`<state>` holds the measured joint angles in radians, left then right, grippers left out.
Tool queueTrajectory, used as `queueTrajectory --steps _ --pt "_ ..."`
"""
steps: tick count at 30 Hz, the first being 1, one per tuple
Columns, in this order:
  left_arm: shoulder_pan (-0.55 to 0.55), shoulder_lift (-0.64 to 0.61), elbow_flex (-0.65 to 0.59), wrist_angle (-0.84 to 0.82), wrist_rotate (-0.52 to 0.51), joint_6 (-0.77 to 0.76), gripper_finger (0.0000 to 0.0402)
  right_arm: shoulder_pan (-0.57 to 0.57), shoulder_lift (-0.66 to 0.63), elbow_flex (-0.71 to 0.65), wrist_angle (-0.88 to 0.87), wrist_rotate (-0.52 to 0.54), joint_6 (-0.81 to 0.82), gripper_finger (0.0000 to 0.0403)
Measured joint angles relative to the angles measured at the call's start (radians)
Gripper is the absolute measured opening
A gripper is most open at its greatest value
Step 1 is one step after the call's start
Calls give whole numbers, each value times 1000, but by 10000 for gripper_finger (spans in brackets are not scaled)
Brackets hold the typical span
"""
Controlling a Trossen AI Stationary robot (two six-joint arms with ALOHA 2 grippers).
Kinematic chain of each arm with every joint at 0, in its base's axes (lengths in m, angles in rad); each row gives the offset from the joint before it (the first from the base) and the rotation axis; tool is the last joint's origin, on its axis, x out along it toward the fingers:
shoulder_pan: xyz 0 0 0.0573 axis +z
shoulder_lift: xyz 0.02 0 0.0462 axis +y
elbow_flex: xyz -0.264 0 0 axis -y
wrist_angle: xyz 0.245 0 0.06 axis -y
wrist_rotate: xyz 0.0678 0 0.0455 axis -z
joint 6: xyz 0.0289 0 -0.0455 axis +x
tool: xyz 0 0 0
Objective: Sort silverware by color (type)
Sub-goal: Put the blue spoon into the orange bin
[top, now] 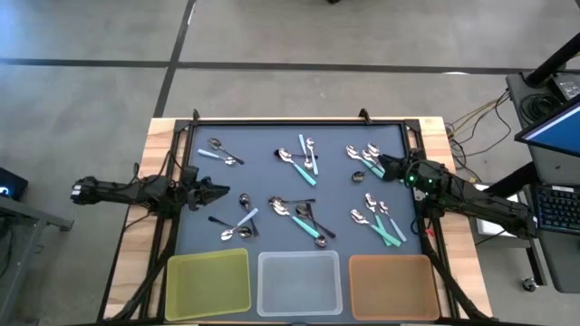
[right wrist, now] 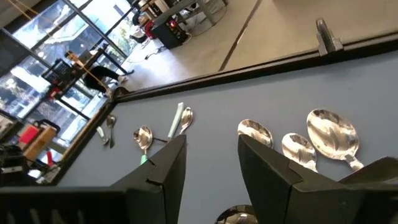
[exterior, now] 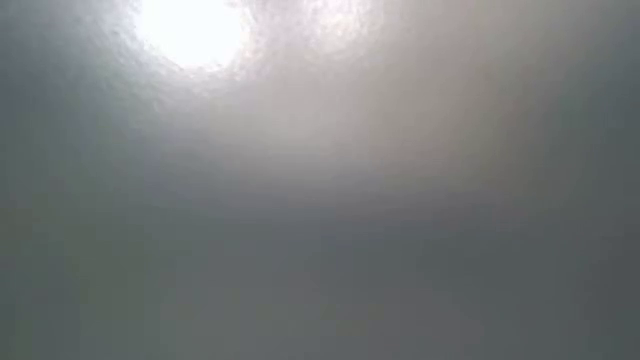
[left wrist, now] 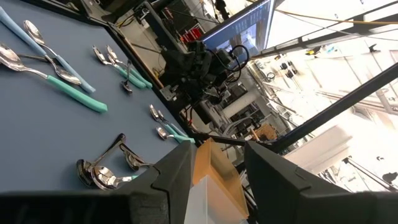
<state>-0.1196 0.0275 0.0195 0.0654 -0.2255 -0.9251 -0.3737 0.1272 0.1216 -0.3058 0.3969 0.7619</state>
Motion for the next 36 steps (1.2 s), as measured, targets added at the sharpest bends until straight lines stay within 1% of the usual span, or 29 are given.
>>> queueTrajectory --steps 2,5,9,10,13,15,20,25,29,34,36 --pt "0 0 0 0 0 0 132 0 0 0 0 -3 -14 137" --pt "0 0 0 0 0 0 132 0 1 0 6 3 12 137" --pt "0 0 0 0 0 0 132 0 0 0 18 51 1 137" --pt "0 0 0 0 0 0 132 0 0 0 26 44 0 137" --pt "0 0 0 0 0 0 132 0 2 0 62 -35 -1 137" --pt "0 0 0 0 0 0 132 0 9 3 52 -79 0 137" --pt "0 0 0 0 0 0 132 0 76 59 -80 -139 51 137" --pt "0 0 0 0 0 0 132 0 194 149 -212 -182 -5 137" --pt "0 0 0 0 0 0 132 0 304 243 -346 -256 -20 137" --pt "0 0 0 0 0 0 132 0 444 373 -533 -374 89 137" --pt "0 0 0 0 0 0 132 0 504 414 -603 -439 134 137"
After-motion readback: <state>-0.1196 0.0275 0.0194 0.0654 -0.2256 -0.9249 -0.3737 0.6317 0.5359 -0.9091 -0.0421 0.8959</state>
